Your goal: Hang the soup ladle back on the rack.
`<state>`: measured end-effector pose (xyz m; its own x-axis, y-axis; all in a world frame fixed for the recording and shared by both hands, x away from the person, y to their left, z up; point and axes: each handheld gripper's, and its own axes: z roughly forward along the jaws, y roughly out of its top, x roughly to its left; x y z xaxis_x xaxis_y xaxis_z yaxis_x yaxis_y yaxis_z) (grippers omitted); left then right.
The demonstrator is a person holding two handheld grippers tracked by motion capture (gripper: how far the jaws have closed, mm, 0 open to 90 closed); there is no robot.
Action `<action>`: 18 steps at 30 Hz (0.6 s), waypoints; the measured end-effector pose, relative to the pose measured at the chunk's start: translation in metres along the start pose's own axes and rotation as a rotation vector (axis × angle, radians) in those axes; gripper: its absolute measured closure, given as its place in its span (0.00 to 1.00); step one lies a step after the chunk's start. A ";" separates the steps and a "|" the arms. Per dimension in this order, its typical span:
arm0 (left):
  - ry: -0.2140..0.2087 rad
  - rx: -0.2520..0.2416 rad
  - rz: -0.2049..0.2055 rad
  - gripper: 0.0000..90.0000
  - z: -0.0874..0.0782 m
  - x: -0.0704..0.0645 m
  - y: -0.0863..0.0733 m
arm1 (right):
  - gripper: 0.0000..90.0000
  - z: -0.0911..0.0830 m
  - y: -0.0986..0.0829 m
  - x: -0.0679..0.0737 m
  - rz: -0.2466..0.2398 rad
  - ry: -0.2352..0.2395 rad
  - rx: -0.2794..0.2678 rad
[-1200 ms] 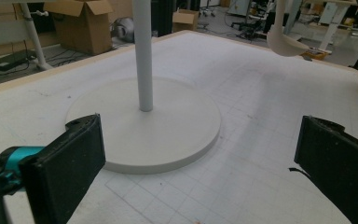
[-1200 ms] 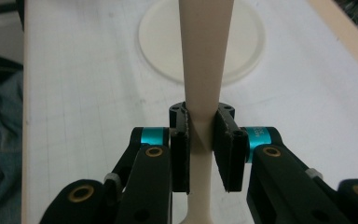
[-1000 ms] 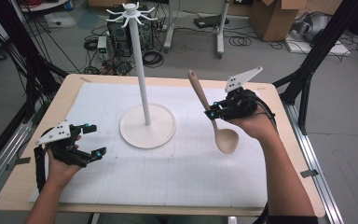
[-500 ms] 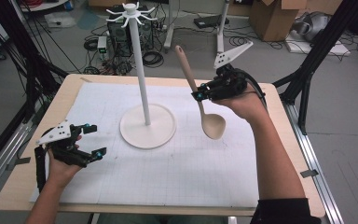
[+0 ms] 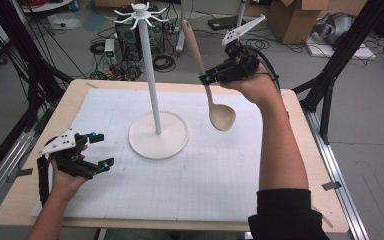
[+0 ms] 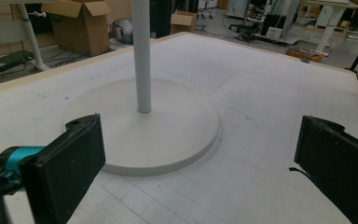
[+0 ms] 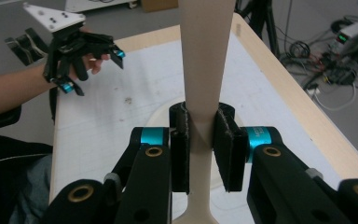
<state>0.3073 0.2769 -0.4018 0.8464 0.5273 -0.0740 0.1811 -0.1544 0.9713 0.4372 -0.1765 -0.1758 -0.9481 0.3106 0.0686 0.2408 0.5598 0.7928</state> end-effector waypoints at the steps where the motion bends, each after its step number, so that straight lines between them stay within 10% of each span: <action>1: -0.002 0.000 0.002 0.02 0.000 0.000 0.000 | 0.86 -0.001 0.002 -0.001 0.005 -0.004 0.005; 18: 0.004 -0.003 0.001 0.02 -0.001 0.001 0.000 | 0.86 0.009 0.016 -0.003 -0.016 0.023 0.009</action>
<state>0.3072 0.2782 -0.4015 0.8445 0.5306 -0.0723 0.1787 -0.1519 0.9721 0.4454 -0.1613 -0.1687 -0.9563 0.2839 0.0698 0.2273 0.5719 0.7882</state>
